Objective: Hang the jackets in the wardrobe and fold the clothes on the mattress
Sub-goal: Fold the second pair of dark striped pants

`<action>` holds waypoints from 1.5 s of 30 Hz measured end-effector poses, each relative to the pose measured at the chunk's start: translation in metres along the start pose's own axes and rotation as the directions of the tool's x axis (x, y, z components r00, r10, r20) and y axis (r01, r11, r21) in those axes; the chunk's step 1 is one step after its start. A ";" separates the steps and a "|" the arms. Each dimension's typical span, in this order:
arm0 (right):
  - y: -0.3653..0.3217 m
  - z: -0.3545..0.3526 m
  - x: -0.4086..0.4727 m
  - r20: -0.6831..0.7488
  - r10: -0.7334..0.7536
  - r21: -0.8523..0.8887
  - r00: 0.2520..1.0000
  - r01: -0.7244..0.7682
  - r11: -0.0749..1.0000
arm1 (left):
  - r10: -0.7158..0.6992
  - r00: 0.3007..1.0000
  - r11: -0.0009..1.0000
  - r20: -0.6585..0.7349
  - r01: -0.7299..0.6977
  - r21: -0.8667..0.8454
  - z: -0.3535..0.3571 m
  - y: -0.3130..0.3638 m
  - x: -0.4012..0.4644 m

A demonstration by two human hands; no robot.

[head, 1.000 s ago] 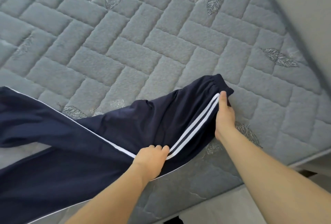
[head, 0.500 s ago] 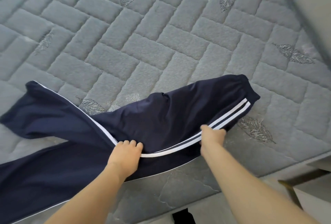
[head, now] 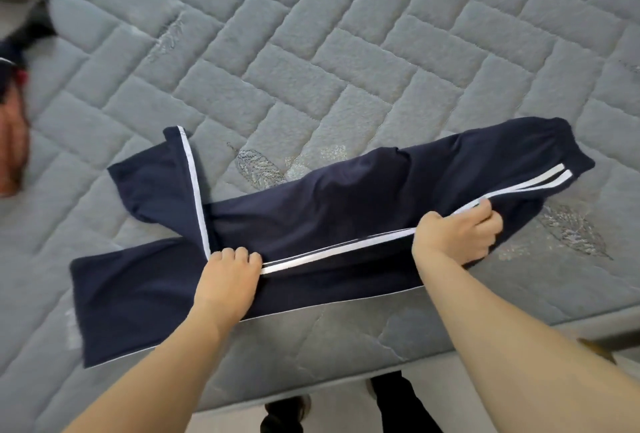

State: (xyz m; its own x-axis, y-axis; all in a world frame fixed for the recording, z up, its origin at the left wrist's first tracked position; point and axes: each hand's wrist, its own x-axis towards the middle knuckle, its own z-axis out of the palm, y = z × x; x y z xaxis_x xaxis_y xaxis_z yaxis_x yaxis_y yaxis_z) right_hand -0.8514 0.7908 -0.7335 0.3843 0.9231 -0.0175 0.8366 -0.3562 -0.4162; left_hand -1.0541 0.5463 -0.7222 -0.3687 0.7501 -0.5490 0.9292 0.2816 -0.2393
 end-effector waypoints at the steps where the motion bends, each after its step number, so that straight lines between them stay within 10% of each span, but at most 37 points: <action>1: -0.005 0.001 -0.020 -0.030 -0.181 0.021 0.983 0.182 0.983 | 0.018 1.000 1.000 0.018 -0.018 -0.011 0.004 0.002 -0.008; 5: -0.010 0.004 -0.116 0.356 -0.687 0.075 0.634 0.713 0.697 | 0.092 0.996 0.985 -0.003 -0.091 -0.146 0.020 0.020 -0.034; 7: -0.001 0.005 -0.153 0.756 -0.587 0.039 0.289 0.875 0.482 | 0.059 0.998 0.981 -0.032 -0.064 -0.185 0.019 0.016 -0.039; 9: 0.009 0.007 -0.167 0.904 -0.409 -0.011 0.122 0.965 0.263 | -0.033 0.999 0.985 -0.014 0.031 -0.170 0.018 0.002 -0.042; 15: -0.004 0.011 -0.166 0.959 -0.235 -0.132 0.156 0.984 0.118 | -0.311 0.945 0.950 0.104 0.309 0.031 0.040 -0.073 -0.057; 20: -0.048 0.018 -0.193 0.968 0.151 -0.169 0.202 0.964 -0.206 | -0.448 0.818 0.784 0.360 0.553 -0.282 0.070 -0.086 -0.103; 22: -0.065 0.018 -0.208 0.964 0.186 -0.147 0.189 0.965 -0.219 | -0.490 0.705 0.452 0.513 0.708 -0.542 0.081 -0.090 -0.120; 24: -0.081 0.024 -0.225 0.993 0.026 -0.115 0.115 0.993 -0.001 | -0.523 0.584 0.005 0.620 0.730 -0.683 0.094 -0.104 -0.128; 26: -0.101 0.032 -0.246 0.955 -0.291 -0.005 0.061 0.982 0.190 | -0.632 0.507 -0.170 0.586 0.647 -0.743 0.108 -0.127 -0.129; 31: -0.151 0.069 -0.295 0.654 -0.753 0.162 -0.068 0.985 0.052 | -0.696 0.446 -0.050 0.562 0.752 -0.657 0.133 -0.186 -0.106; 39: -0.185 0.093 -0.318 0.904 -0.420 0.160 -0.076 0.973 0.167 | -0.716 0.630 0.141 0.301 0.553 -0.821 0.137 -0.204 -0.112; 45: -0.197 0.078 -0.319 0.981 -0.088 0.188 -0.171 0.949 0.252 | -0.530 0.716 -0.120 0.454 0.467 -0.876 0.148 -0.207 -0.140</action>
State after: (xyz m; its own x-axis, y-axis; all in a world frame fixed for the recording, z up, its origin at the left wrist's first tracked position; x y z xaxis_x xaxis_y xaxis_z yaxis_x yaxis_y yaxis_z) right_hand -1.1691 0.5777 -0.7166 -0.5222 0.0159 -0.8527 0.5020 0.8140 -0.2922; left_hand -1.1987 0.2943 -0.7140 -0.7678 0.1162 -0.6300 -0.2615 0.8409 0.4738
